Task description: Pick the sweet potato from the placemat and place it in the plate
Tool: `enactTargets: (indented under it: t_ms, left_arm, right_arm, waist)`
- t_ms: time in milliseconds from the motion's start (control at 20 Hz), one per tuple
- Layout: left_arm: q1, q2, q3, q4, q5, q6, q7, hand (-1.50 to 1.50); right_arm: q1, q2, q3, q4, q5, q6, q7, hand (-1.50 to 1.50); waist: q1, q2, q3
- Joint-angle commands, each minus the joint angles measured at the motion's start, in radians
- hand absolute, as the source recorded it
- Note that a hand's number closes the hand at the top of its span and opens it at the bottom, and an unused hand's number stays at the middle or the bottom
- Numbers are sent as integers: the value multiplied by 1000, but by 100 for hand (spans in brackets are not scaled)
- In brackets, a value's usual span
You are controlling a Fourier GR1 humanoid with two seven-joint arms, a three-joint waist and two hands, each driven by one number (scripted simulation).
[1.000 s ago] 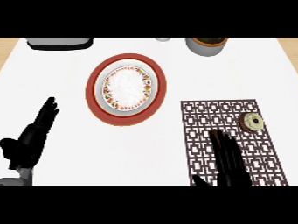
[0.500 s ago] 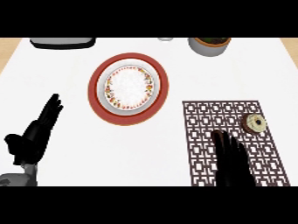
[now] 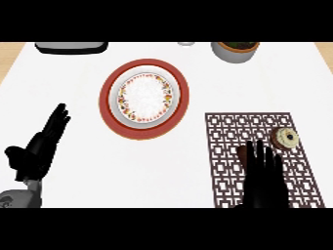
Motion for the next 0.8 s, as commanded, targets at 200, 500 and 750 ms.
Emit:
enactTargets:
  t_ms: [200,500,750]
  left_arm:
    - [-3,-24,39,-38,-31,-17,40,0]
    - [16,-55,39,-71,-63,-18,56,0]
    - [-3,-59,72,-54,-65,-42,54,0]
  right_arm:
    - [-73,11,-73,182,-44,-65,-24,-150]
    - [-123,-8,-119,238,-11,-43,-4,-150]
    - [-89,-36,-150,246,-34,-97,-31,-150]
  waist:
    - [1,0,1]
    - [2,0,0]
    - [0,0,0]
